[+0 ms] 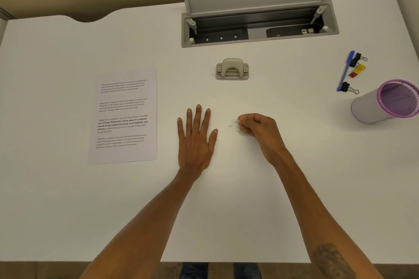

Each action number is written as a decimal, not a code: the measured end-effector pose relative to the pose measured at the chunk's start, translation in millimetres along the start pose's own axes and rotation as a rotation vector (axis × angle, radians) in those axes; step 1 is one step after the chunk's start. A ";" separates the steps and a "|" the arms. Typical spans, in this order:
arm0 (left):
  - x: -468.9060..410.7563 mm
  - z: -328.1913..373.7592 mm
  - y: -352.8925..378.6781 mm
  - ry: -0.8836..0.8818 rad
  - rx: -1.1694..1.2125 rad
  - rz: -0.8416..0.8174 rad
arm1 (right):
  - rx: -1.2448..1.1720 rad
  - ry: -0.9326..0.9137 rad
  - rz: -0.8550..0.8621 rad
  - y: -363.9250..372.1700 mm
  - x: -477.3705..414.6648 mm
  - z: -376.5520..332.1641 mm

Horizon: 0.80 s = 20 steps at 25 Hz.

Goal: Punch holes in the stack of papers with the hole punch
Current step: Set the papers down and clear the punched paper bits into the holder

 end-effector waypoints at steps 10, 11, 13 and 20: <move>-0.4 -1.8 1.9 0.005 -0.008 0.004 | 0.652 -0.391 -0.038 13.9 -15.1 5.2; -0.5 -1.8 2.4 0.004 -0.008 0.003 | 0.679 -0.422 -0.034 13.1 -15.9 6.3; -0.5 -1.0 3.2 0.002 -0.009 0.004 | 0.766 -0.496 -0.016 13.4 -16.9 9.5; -1.2 -1.4 3.5 0.000 0.009 0.000 | 0.964 -0.505 0.002 23.8 -17.1 12.8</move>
Point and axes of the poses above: each hand's wrist, its own x-axis away from the middle knuckle, its own y-axis out of the palm, z = x × y, the point moved 2 cm from there along -x, towards the middle knuckle, and after that the axes turned 4 degrees about y, right-handed, at the moved point
